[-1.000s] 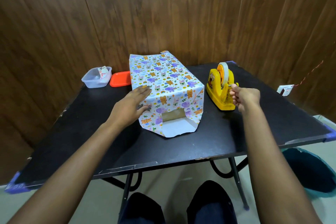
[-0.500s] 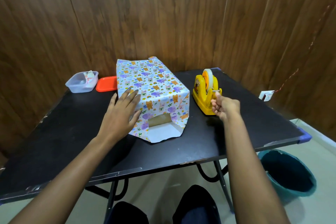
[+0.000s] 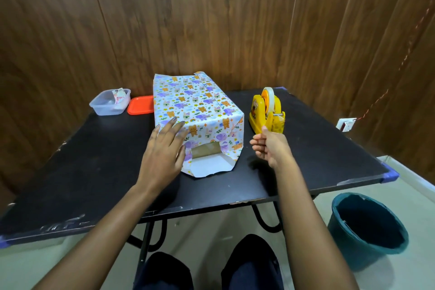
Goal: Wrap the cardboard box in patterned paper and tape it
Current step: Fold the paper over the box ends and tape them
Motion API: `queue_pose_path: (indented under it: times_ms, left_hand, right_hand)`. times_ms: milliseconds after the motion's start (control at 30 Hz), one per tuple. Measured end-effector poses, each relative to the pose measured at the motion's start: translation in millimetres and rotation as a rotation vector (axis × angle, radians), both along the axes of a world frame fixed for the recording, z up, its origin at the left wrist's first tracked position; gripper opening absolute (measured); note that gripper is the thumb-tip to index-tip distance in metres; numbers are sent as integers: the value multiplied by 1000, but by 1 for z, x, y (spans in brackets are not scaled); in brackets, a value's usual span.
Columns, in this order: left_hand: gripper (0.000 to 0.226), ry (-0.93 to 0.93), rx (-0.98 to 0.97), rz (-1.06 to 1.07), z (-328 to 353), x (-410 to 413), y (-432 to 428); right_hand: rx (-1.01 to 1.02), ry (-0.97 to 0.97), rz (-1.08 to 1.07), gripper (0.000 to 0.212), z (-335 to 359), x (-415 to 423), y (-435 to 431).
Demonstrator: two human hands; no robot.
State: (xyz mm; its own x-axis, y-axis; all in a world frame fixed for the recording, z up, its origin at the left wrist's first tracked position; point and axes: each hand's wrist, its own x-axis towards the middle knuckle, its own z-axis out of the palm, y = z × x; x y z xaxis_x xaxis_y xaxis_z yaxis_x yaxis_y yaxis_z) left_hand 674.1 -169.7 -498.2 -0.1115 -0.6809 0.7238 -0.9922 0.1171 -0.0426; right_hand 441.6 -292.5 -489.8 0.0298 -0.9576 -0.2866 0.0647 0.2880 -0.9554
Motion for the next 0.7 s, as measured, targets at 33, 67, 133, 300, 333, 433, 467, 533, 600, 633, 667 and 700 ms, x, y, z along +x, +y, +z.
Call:
queue_pose_path:
  times_ms: [33,67,133,300,333,433,467,533,600,633,667,700]
  left_hand:
    - [41,24,-11,14,-2,-2,2]
    - [39,63,-21,39,-4,-3,6]
    - [32,150,-33,111,-10,-6,13]
    - [12,466,206,234,-24,-19,19]
    - [16,513,257,260,-26,-19,17]
    - [32,469,392,266,-30,-19,10]
    - [37,403,429,254,-31,-20,9]
    - [41,251,460,244,-36,-19,5]
    - [40,138,437,235,-37,-16,2]
    - [37,90,419,219,-37,-14,0]
    - [35,58,392,199,-37,-12,-2]
    - [33,21,362,181,-39,-9,-4]
  right_hand:
    - [-24,45,22,32,-1,5,1]
    - [-56,91,48,23,-3,12,0]
    - [-154,231,101,7,-9,24,-3]
    - [-268,597,85,28,-19,38,-16]
    - [-270,615,78,35,-19,38,-17]
    - [-229,592,114,34,-22,36,-20]
    - [-224,575,120,30,-23,36,-23]
    - [-191,452,122,24,-27,37,-29]
    - [-136,315,138,26,-27,38,-27]
    - [-137,305,146,26,-26,37,-23]
    - [-164,333,159,23,-26,35,-19]
    - [-202,374,176,19,-26,33,-15]
